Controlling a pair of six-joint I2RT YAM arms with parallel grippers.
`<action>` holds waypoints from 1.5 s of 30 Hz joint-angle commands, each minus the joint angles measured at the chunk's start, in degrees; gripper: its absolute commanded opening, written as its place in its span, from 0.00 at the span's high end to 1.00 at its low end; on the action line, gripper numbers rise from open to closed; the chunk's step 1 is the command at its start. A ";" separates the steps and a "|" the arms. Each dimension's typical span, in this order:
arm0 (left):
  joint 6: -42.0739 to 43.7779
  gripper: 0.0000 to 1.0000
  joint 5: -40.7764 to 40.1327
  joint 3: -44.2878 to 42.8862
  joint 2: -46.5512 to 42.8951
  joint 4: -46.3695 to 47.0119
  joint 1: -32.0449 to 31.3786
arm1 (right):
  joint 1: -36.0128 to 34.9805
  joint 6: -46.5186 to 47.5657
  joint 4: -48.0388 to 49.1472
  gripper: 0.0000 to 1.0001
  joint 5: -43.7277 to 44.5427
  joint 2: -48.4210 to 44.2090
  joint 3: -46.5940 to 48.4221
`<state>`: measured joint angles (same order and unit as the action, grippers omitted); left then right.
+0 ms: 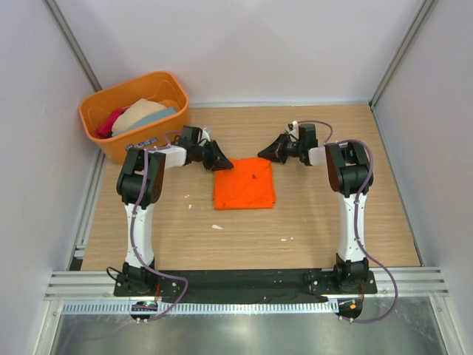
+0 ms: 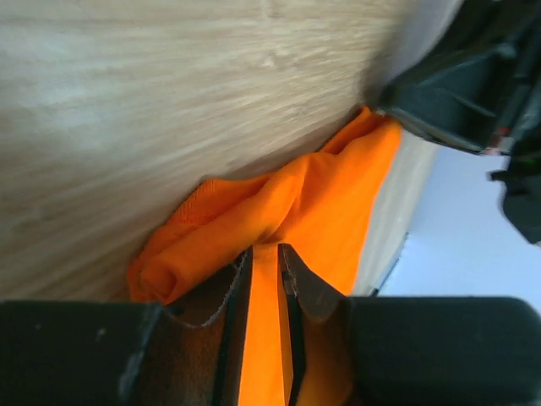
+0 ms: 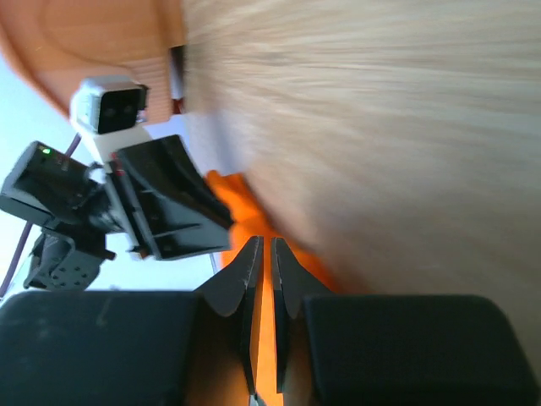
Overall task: Fold and stack the t-shirts
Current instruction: Neatly place the folded tshirt to the corner
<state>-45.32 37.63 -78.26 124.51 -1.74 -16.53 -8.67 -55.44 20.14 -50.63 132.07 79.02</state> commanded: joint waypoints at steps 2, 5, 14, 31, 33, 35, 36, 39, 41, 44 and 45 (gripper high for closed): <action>-0.38 0.78 -0.62 -4.35 3.81 -0.63 1.50 | 1.19 0.67 -1.48 0.86 0.80 2.49 3.93; -0.12 0.74 -0.89 -5.24 3.29 -1.51 1.51 | 1.63 8.57 -13.65 0.85 2.37 2.40 9.54; 4.01 0.60 -0.98 0.46 -7.86 -5.11 1.51 | 1.29 26.17 -41.13 0.70 10.81 -5.50 19.42; 3.92 0.81 -1.85 23.75 -12.97 0.51 1.15 | -3.29 18.16 -22.77 0.66 7.65 -6.48 -0.19; 2.79 0.81 -2.99 25.25 -14.29 0.59 0.63 | -3.11 20.71 -27.86 0.65 9.75 -5.60 2.79; -0.36 0.79 -3.79 27.71 -16.48 1.21 -0.07 | -3.11 23.88 -32.33 0.65 10.90 -5.33 6.30; -1.95 0.78 -4.22 28.59 -17.36 1.47 -1.47 | -3.20 24.41 -33.49 0.64 11.51 -5.25 7.45; -7.40 0.78 -5.55 31.23 -20.44 5.24 -6.64 | -3.20 26.52 -38.50 0.64 12.13 -4.20 13.25; -8.55 0.72 -6.77 31.85 -23.24 5.08 -9.73 | -3.29 27.22 -41.57 0.63 12.05 -4.01 16.93; -7.43 0.56 -9.66 31.59 -29.12 1.93 -9.48 | -3.37 28.02 -45.00 0.62 12.40 -5.68 19.32; -4.37 0.52 -10.46 29.59 -30.36 -3.39 -8.70 | -3.37 28.37 -45.88 0.61 12.49 -6.73 19.41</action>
<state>-52.03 32.58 -46.94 99.37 2.07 -26.83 -12.19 -29.95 -20.18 -39.88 128.33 95.42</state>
